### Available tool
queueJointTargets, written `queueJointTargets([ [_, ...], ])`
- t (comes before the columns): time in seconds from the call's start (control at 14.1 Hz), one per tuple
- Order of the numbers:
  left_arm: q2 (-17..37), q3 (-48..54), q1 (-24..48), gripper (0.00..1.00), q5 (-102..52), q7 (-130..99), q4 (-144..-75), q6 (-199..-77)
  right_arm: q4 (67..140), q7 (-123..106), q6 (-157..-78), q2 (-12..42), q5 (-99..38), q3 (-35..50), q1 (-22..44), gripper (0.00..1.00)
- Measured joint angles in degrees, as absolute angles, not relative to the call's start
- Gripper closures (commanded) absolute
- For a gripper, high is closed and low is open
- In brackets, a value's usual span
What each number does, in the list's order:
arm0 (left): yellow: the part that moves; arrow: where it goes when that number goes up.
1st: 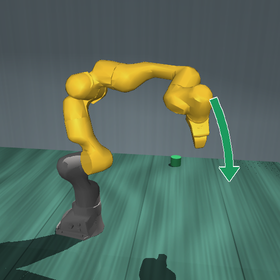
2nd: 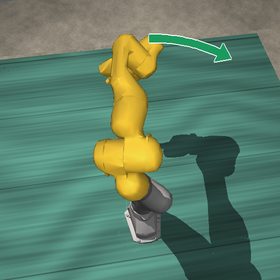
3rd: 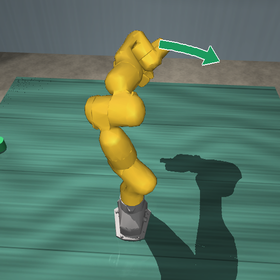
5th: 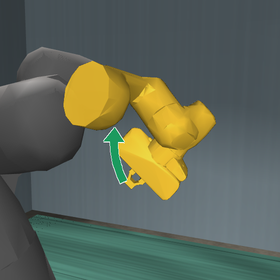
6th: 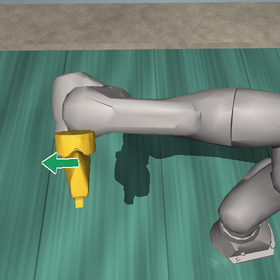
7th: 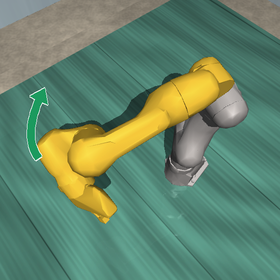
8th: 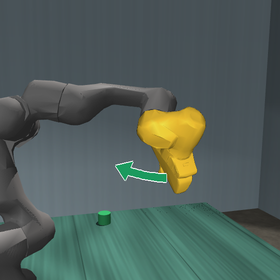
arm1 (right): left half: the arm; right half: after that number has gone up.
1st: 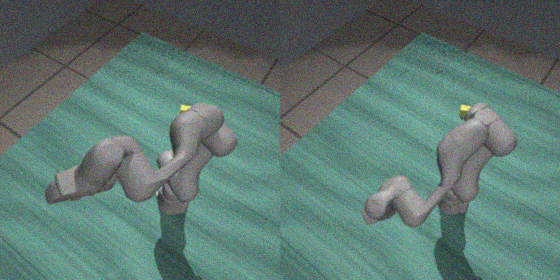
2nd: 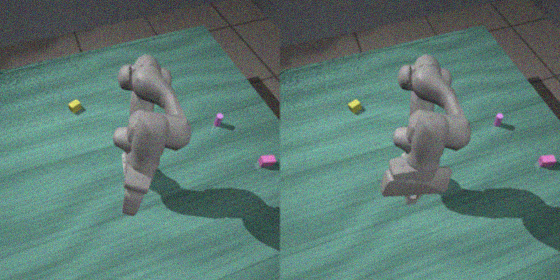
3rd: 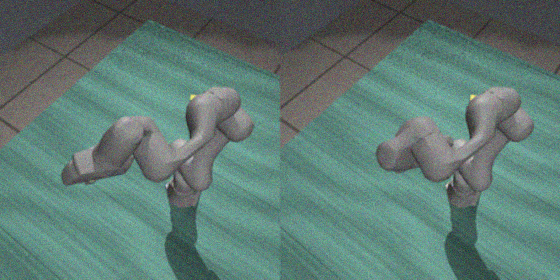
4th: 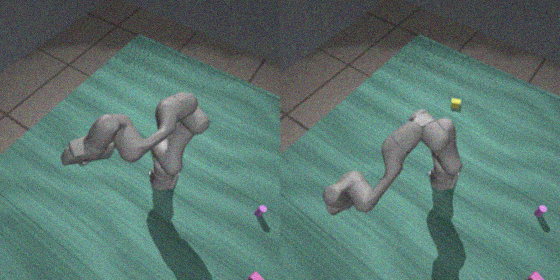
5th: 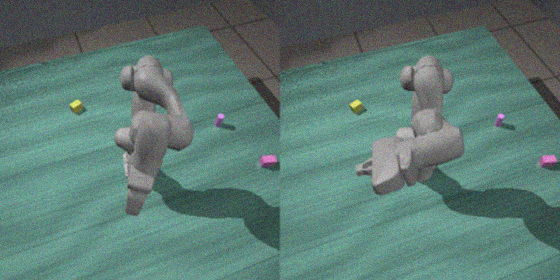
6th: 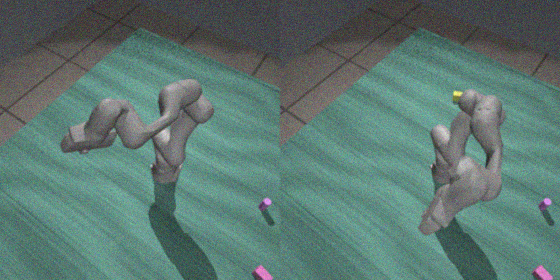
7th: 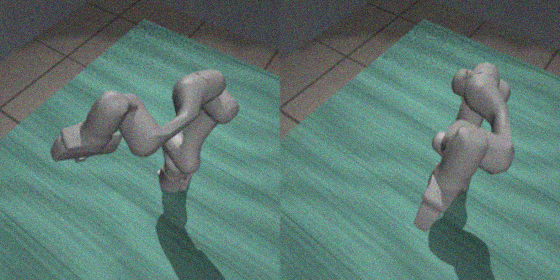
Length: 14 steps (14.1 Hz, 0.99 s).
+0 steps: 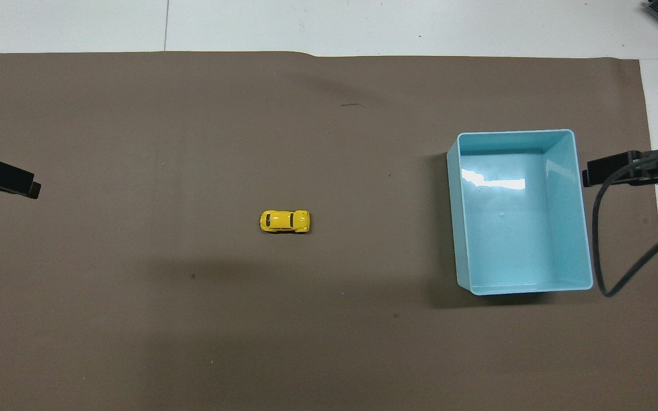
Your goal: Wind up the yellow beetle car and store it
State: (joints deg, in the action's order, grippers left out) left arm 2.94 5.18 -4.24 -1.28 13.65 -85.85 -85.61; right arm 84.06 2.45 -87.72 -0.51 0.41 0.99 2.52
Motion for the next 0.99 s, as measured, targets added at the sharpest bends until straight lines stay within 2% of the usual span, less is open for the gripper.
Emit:
queueJointTargets([
  [0.99, 4.6, 6.4, -3.2, 0.0, -1.3, 62.1, -87.8, -91.7, 84.1, 2.4, -87.7, -0.5, 0.4, 0.9, 2.3, 0.0],
])
